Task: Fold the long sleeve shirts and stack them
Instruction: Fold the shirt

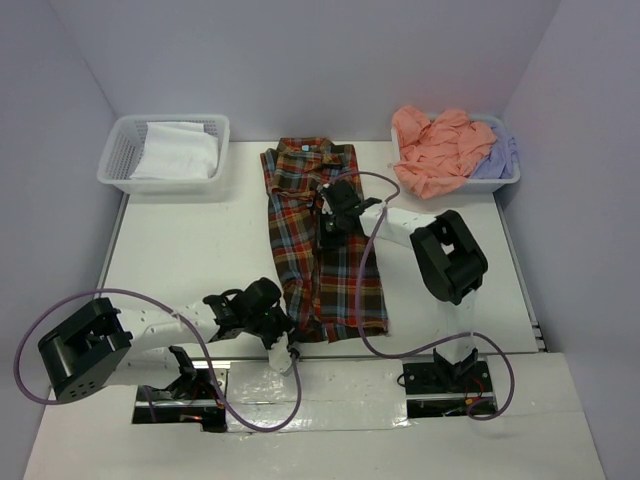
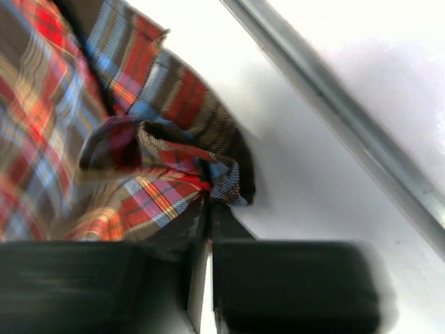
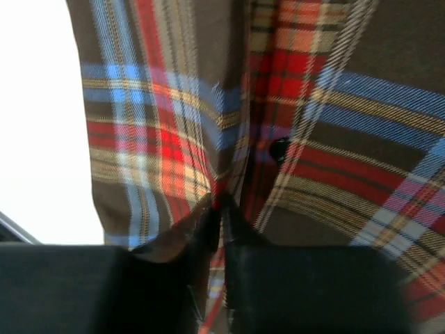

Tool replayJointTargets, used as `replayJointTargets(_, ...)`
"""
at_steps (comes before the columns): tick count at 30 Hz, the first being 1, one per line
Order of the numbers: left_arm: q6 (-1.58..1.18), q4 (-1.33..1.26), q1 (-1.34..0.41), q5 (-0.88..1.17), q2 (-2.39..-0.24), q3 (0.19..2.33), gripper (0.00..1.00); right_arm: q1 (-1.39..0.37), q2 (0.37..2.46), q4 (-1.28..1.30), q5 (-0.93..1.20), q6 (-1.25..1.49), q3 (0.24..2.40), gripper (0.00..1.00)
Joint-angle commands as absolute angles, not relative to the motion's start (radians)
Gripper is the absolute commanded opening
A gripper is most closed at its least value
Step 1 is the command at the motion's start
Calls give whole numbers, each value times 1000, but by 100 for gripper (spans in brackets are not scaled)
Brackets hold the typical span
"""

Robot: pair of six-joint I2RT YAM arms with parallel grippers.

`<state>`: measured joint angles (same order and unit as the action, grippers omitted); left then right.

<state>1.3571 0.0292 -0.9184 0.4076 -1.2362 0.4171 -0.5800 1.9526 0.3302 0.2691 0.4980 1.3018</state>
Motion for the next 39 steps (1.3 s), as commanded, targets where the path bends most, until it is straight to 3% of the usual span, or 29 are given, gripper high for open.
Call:
replayJointTargets(1, 1353, 95, -925, 465, -1243, 440, 2, -555, 1948, 269, 219, 557, 1312, 0)
replayJointTargets(5, 1361, 254, -927, 476, -1226, 503, 0, -488, 1852, 80, 308, 666, 1103, 0)
replayJointTargets(9, 1387, 457, -927, 460, -1236, 603, 0, -486, 1873, 28, 345, 649, 1100, 0)
replayJointTargets(12, 1396, 512, -927, 466, -1229, 643, 9, -486, 1904, 3, 399, 626, 1109, 2)
replayJointTargets(13, 1402, 547, -927, 471, -1226, 650, 13, -488, 1911, -21, 405, 618, 1109, 5)
replayJointTargets(15, 1394, 558, -927, 477, -1221, 661, 47, -486, 1924, -28, 425, 577, 1124, 13)
replayJointTargets(16, 1384, 554, -927, 474, -1218, 660, 62, -486, 1939, -17, 454, 554, 1152, 27)
replayJointTargets(17, 1378, 552, -927, 463, -1216, 658, 73, -486, 1940, -8, 460, 514, 1164, 34)
replayJointTargets(19, 1326, 534, -927, 442, -1201, 661, 76, -486, 1909, 57, 451, 480, 1172, 48)
replayJointTargets(21, 1199, 488, -904, 384, -1184, 672, 77, -486, 1834, 113, 382, 433, 1151, 54)
replayJointTargets(26, 978, 472, -675, 464, -1193, 843, 77, -500, 1634, 218, 241, 367, 1053, 59)
replayJointTargets(30, 616, 557, -447, 557, -1415, 1104, 73, -576, 1427, 244, 195, 446, 901, 59)
replayJointTargets(39, 158, 546, -431, 488, -1657, 1236, 72, -842, 1362, 297, 106, 711, 811, 65)
